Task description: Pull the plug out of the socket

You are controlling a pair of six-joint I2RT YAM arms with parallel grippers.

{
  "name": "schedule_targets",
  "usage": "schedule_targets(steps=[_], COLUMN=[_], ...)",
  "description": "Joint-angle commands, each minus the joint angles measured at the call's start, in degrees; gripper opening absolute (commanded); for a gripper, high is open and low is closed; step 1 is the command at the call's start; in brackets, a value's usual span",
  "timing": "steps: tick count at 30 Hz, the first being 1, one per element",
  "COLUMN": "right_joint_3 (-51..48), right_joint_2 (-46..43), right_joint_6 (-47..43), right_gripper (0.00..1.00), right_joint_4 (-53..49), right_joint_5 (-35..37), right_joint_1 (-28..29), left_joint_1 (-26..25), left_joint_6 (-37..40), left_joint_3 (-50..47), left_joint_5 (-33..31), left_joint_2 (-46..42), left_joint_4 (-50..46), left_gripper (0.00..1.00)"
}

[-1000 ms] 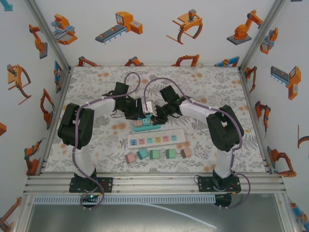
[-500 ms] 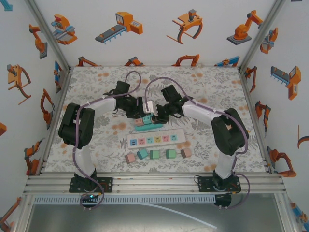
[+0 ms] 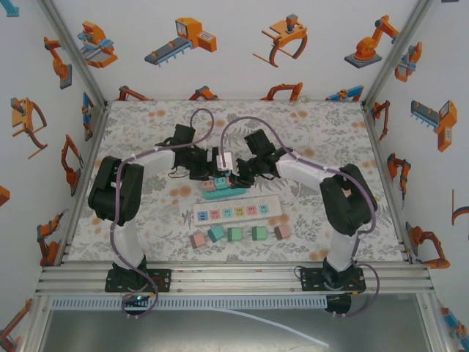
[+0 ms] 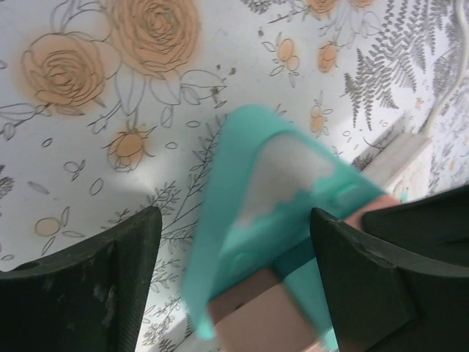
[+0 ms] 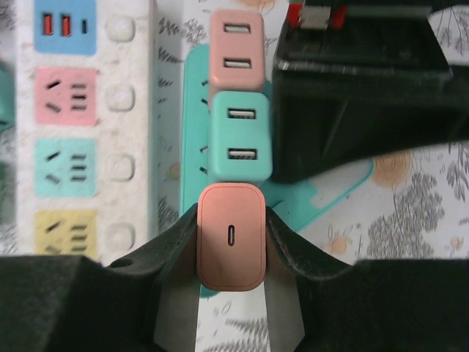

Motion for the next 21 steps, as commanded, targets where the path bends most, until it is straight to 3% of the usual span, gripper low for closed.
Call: schedule_targets(steps=[1,4,7,15,21], right_joint_3=[2.47,2.98,2.97,8.52,6.95], right_joint_2=[3.47,4.31,3.62,0.80,-0.13], right_joint_6=[-0.65,-0.66,-0.59,7.31,2.40], right_gripper=[0.16,0.16,0.16,0.15,0.15], right_joint_4=[3.70,3.48,3.30,0.13,-0.54], right_joint_5=[-2.28,-2.30,-1.76,-2.91,3.06], right_joint_1=[1.07,1.17,1.09,1.43,3.15], left_joint_1=[-0.62,-0.57,-0.65,-1.79,-1.84], left_joint_6=[0.93,0.42,1.21,3.49,2.19], left_joint_3=[-1.69,-1.41,-2.44,-4.11,-4.59], left_joint_5=[3.46,4.80,1.49,-11.15,-19.13], left_joint_2=[2.61,4.53,5.93,8.29,8.74], left_joint_4=[0.57,0.34,-2.08,-11.08,-13.18], left_gripper=[0.77,0.70,0.64,0.60,0.58])
